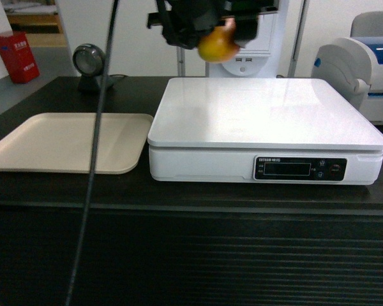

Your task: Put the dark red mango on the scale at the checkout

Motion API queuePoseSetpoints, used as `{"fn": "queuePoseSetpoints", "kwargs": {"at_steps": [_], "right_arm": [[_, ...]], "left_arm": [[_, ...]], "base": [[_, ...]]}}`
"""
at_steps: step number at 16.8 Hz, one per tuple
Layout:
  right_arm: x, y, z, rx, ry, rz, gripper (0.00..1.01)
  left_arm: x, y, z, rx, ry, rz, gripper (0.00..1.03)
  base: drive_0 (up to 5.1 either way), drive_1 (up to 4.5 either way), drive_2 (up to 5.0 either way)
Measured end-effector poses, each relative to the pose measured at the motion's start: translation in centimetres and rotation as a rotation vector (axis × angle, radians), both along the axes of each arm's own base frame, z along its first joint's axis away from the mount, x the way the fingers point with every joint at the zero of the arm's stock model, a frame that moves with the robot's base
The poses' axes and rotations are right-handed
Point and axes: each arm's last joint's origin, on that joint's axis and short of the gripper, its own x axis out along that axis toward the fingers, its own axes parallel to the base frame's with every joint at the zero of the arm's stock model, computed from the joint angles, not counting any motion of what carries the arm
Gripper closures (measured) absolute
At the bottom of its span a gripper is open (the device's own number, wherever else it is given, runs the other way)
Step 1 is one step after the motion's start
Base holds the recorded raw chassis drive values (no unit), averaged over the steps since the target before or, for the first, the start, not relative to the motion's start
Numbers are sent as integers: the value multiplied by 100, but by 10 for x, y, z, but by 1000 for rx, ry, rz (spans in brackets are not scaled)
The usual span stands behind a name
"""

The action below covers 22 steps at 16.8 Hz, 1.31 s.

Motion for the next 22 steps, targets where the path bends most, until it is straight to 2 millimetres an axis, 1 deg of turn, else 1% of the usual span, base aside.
{"fn": "queuePoseSetpoints", "kwargs": {"at_steps": [1,3,5,7,9,15,17,20,22], "right_arm": [[0,0,0,0,0,0,3],[0,0,0,0,0,0,3],[0,0,0,0,0,0,3],[0,0,0,0,0,0,3],[0,0,0,0,0,0,3],[0,0,0,0,0,0,3],[0,0,0,0,0,0,3],[0,0,0,0,0,0,3],[0,0,0,0,0,0,3]], "left_arm": [[-4,-23,-8,9,11,-34,44],[-10,-49,-27,38,44,-70,44],[-14,-64,-37,57,61,-87,44],[-11,-75,-42,72,54,-89,44],[-8,-79,-51,110,57,-76,44],[0,-80,-75,184,81,-38,44],[0,-80,-72,182,82,-36,44],[0,-80,-73,183,88,-39,44],[0,-81,-74,175,89,-44,31]], "base": [[0,0,0],[0,0,0],[0,0,0],[0,0,0],[0,0,0],[0,0,0],[0,0,0],[0,0,0],[0,0,0]]}}
